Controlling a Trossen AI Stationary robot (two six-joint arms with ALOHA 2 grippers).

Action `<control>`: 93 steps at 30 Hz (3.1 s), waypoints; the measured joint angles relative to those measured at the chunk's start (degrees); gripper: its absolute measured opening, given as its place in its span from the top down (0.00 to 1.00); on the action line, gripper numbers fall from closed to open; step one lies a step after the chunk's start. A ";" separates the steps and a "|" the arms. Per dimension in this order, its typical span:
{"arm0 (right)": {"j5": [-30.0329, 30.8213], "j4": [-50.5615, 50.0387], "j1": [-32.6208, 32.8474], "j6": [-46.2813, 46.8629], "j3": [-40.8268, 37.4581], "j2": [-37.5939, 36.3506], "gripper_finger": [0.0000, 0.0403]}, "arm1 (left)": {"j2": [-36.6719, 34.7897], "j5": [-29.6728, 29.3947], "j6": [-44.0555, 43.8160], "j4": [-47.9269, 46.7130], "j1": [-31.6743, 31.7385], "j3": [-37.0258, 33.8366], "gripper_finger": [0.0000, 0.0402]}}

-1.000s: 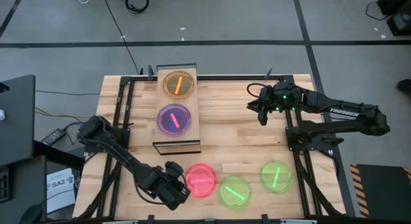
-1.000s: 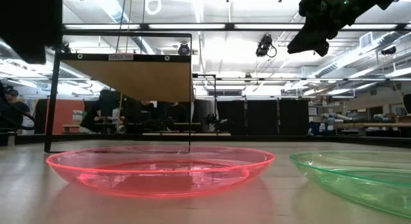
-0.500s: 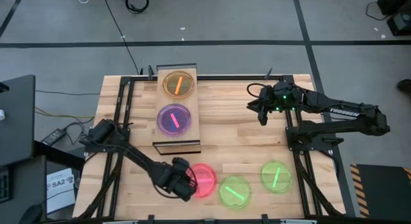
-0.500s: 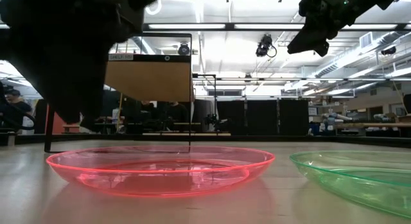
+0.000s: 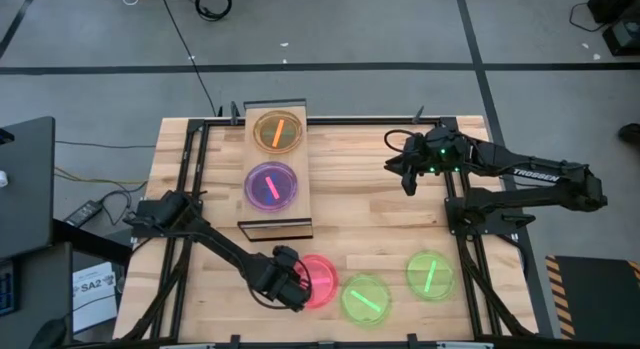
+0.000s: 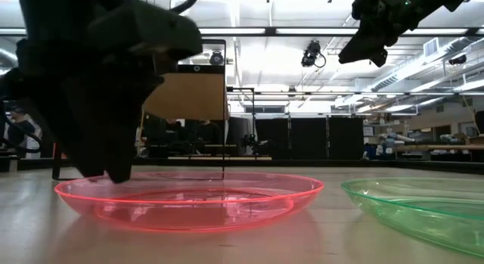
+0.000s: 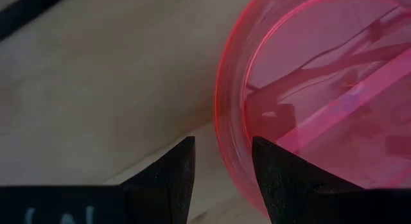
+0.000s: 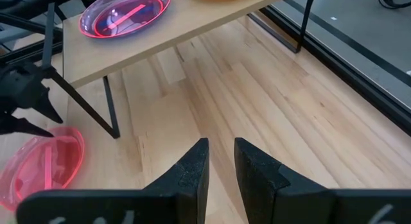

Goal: Place and stack plates onto a shelf
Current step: Stack the pink plate on top of the pink plate on the shelf

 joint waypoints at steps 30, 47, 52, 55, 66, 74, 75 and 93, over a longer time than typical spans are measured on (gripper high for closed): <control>-0.02 0.03 0.11 -0.26 0.00 0.00 0.80 | 2.04 0.94 -1.61 1.78 -0.17 0.13 0.72; -0.02 0.03 0.11 -0.36 0.02 0.00 0.80 | 2.28 2.03 -1.46 1.21 -0.15 1.54 0.91; -0.02 0.03 0.11 -0.42 0.02 0.00 0.80 | 2.22 2.04 -1.42 1.05 -0.17 1.57 0.97; -0.02 0.04 0.11 -0.43 0.02 0.00 0.80 | 2.22 2.04 -1.38 0.99 -0.17 1.57 0.98; -0.02 0.03 0.11 -0.42 0.02 0.00 0.80 | -1.23 3.04 0.19 -0.51 -0.22 1.42 0.99; -0.02 0.05 0.11 -0.42 0.02 0.00 0.80 | -6.04 3.29 0.80 -0.98 -0.52 1.49 0.99; -0.02 0.05 0.11 -0.42 0.02 0.00 0.80 | -6.64 3.53 0.83 -1.10 -0.52 1.49 0.99; -0.02 0.05 0.11 -0.26 0.04 -0.01 0.80 | -24.02 -1.97 3.74 -1.60 0.24 1.51 0.99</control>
